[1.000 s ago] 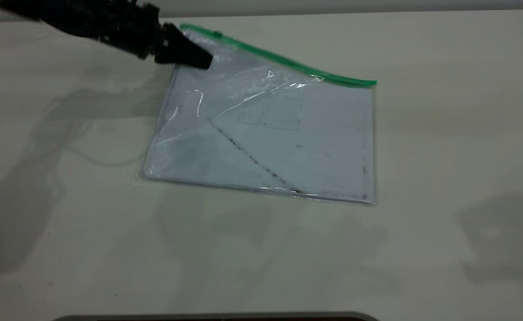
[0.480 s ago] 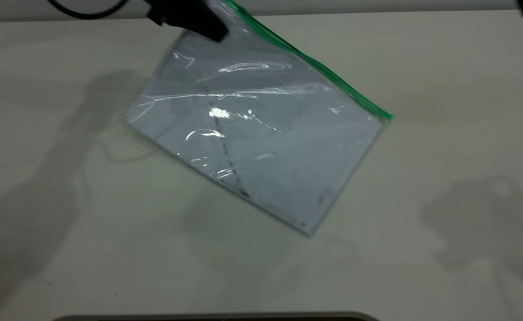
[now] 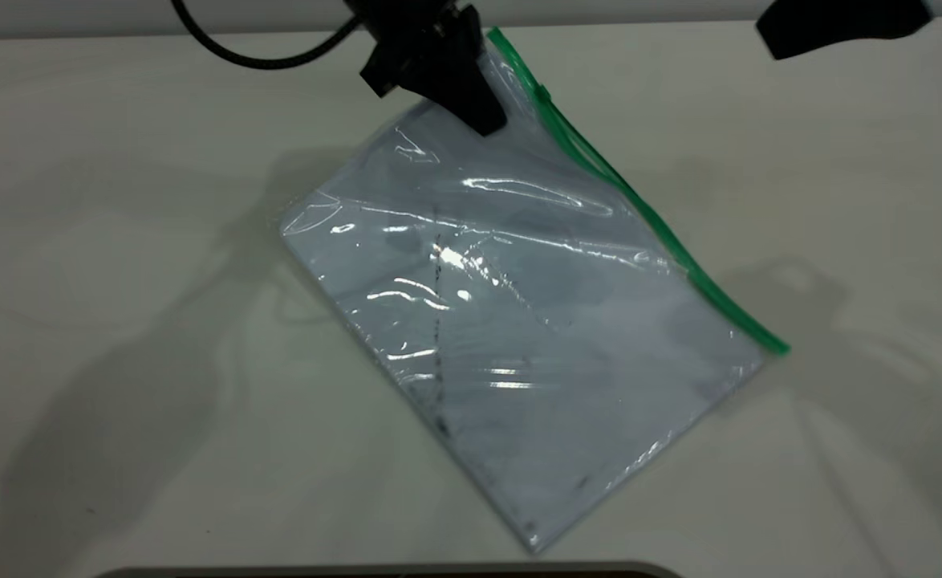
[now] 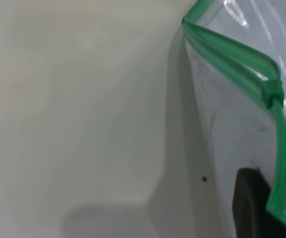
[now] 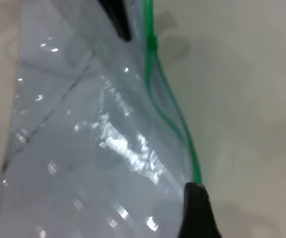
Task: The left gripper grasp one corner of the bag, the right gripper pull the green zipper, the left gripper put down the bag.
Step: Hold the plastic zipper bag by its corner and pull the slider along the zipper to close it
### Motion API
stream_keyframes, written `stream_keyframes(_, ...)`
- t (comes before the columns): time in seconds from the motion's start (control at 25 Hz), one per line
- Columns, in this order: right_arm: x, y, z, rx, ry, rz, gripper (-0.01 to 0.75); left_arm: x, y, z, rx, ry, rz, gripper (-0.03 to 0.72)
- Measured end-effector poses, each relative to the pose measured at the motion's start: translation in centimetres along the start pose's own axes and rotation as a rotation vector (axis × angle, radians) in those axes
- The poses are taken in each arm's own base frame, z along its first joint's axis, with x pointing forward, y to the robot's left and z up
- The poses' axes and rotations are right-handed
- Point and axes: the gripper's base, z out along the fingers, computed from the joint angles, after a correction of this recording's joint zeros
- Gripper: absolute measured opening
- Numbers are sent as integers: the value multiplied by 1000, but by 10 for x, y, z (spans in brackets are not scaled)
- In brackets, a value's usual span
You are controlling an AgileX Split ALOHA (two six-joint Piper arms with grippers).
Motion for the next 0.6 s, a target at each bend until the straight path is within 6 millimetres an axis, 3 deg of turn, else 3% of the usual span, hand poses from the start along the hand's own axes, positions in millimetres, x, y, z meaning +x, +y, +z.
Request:
stream_keyframes(0.28, -10, -11, 29, -7, -22, -43, 556, -47, -6, -10, -25, 63, 112, 53)
stream_keyframes(0.6, -15, -14, 48, -28, -81, -100, 556, -67, -13, -1, -13, 141, 201, 53)
